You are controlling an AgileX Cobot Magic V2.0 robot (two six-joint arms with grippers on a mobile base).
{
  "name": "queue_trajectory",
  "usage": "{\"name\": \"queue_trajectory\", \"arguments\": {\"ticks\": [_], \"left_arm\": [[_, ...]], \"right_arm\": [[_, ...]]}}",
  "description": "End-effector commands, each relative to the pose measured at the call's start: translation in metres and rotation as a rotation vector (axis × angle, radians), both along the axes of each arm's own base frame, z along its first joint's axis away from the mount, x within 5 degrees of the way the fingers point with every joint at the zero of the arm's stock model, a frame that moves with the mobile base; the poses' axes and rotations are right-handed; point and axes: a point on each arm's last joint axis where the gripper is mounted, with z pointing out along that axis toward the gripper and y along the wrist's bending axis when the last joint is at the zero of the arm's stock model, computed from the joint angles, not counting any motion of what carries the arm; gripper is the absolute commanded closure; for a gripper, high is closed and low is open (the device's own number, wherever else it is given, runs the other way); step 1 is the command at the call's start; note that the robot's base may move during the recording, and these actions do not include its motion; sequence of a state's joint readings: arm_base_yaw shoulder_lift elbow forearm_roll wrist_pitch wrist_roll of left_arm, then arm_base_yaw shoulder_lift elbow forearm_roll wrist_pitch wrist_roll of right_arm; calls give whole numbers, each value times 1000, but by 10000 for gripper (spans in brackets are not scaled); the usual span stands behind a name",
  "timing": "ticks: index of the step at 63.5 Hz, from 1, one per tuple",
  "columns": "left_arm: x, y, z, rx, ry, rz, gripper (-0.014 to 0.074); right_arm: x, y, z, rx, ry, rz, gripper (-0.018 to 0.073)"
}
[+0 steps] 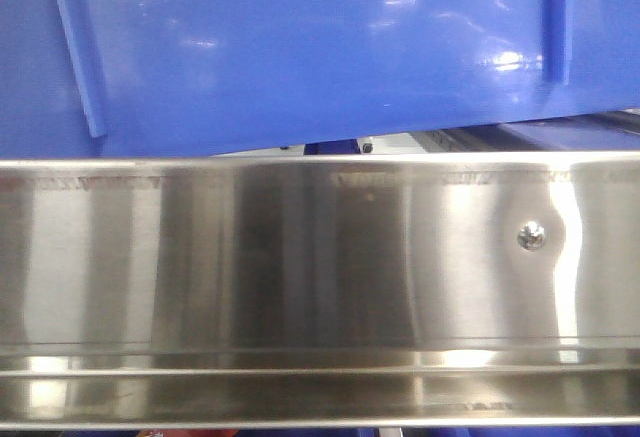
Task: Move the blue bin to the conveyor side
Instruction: 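Close both grippers on opposite side walls of the blue bin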
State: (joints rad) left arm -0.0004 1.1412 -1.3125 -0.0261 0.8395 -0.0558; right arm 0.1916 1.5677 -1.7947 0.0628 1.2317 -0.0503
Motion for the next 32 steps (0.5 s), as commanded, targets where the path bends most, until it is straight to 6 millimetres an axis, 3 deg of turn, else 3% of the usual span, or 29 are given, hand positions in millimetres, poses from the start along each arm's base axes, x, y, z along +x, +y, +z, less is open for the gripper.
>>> {"name": "queue_trajectory", "arguments": {"ticks": [1, 32], "left_arm": [[0, -2, 2, -17, 0, -4, 614], [0, -2, 2, -19, 0, -4, 614]], "right_arm": [[0, 1, 4, 2, -21, -1, 232], [0, 1, 4, 2, -21, -1, 232]]}}
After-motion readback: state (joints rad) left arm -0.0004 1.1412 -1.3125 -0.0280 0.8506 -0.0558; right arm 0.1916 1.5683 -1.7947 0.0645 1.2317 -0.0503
